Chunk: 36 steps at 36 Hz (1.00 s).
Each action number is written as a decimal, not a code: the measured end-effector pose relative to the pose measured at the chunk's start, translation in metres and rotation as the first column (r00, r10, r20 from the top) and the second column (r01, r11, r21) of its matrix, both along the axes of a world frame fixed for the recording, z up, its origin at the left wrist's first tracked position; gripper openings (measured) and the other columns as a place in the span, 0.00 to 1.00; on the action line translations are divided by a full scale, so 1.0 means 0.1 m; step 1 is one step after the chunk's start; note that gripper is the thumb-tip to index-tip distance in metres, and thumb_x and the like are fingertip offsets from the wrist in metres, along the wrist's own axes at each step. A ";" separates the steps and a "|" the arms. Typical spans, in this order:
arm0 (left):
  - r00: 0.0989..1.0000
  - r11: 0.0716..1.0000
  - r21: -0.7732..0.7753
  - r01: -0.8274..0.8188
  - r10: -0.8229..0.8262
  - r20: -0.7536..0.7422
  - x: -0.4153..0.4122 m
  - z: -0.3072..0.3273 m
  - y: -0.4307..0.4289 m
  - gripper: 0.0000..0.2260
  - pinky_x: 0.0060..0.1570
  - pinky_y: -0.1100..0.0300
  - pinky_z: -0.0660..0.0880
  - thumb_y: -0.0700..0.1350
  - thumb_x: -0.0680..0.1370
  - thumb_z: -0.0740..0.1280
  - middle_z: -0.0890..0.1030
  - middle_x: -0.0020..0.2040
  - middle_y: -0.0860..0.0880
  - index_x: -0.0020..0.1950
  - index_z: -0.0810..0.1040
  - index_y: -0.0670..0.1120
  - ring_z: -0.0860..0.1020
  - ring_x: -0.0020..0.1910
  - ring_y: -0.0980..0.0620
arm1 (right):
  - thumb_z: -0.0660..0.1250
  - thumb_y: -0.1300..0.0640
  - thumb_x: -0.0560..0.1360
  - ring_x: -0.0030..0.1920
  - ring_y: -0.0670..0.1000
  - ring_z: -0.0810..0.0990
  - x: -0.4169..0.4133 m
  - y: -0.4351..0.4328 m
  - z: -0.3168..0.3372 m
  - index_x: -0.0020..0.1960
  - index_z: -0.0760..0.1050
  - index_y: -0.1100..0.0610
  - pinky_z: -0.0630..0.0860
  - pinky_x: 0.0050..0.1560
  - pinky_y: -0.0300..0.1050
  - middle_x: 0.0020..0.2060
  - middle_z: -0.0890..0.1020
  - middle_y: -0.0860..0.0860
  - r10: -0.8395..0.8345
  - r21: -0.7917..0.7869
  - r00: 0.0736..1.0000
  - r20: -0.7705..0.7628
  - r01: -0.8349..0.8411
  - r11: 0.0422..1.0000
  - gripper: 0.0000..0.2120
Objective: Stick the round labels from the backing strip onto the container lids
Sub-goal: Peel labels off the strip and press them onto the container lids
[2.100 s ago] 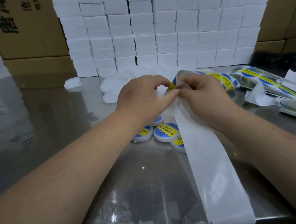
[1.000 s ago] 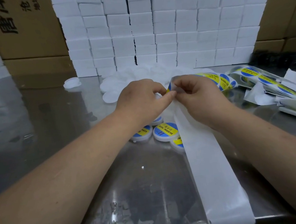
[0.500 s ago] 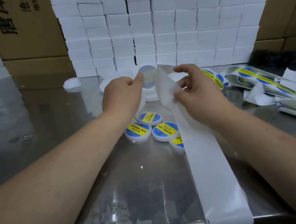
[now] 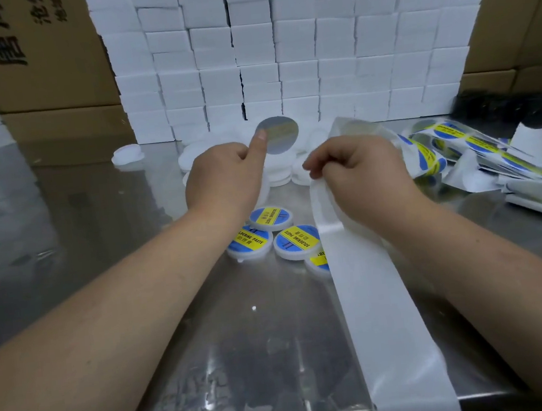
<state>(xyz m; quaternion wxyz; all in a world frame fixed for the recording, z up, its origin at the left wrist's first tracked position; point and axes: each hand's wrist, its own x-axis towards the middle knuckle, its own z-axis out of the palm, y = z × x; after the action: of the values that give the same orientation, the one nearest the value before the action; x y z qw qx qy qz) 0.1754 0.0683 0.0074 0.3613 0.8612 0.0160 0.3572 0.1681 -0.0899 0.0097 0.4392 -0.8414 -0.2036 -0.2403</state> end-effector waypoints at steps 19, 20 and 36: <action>0.995 0.983 0.171 0.071 -0.082 0.057 -0.06 0.02 -0.02 0.19 0.32 0.59 0.61 0.62 0.72 0.64 0.71 0.32 0.55 0.27 0.68 0.53 0.70 0.37 0.53 | 0.63 0.48 0.75 0.33 0.46 0.74 -0.01 0.00 0.08 0.31 0.78 0.52 0.66 0.36 0.40 0.24 0.79 0.44 0.037 0.371 0.955 -0.295 0.079 0.925 0.16; 0.995 0.981 0.183 0.071 -0.083 0.060 -0.06 0.02 -0.02 0.19 0.32 0.60 0.62 0.62 0.72 0.64 0.71 0.32 0.55 0.27 0.68 0.53 0.70 0.37 0.53 | 0.64 0.48 0.75 0.34 0.47 0.74 -0.01 0.00 0.08 0.31 0.78 0.52 0.66 0.36 0.41 0.24 0.79 0.44 0.046 0.382 0.950 -0.308 0.079 0.921 0.16; 0.989 0.965 0.251 -0.082 0.109 -0.096 0.10 0.00 0.03 0.18 0.37 0.58 0.60 0.62 0.74 0.61 0.70 0.38 0.51 0.36 0.67 0.48 0.68 0.41 0.49 | 0.65 0.58 0.72 0.23 0.42 0.66 0.01 -0.04 0.08 0.31 0.76 0.53 0.61 0.23 0.32 0.22 0.75 0.42 -0.057 0.361 0.959 -0.278 0.159 0.919 0.11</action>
<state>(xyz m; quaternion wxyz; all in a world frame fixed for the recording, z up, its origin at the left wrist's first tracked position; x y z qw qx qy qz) 0.1853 0.0715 0.0075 0.2327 0.9157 0.0327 0.3259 0.1694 -0.0935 0.0180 0.6027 -0.7746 -0.0464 -0.1861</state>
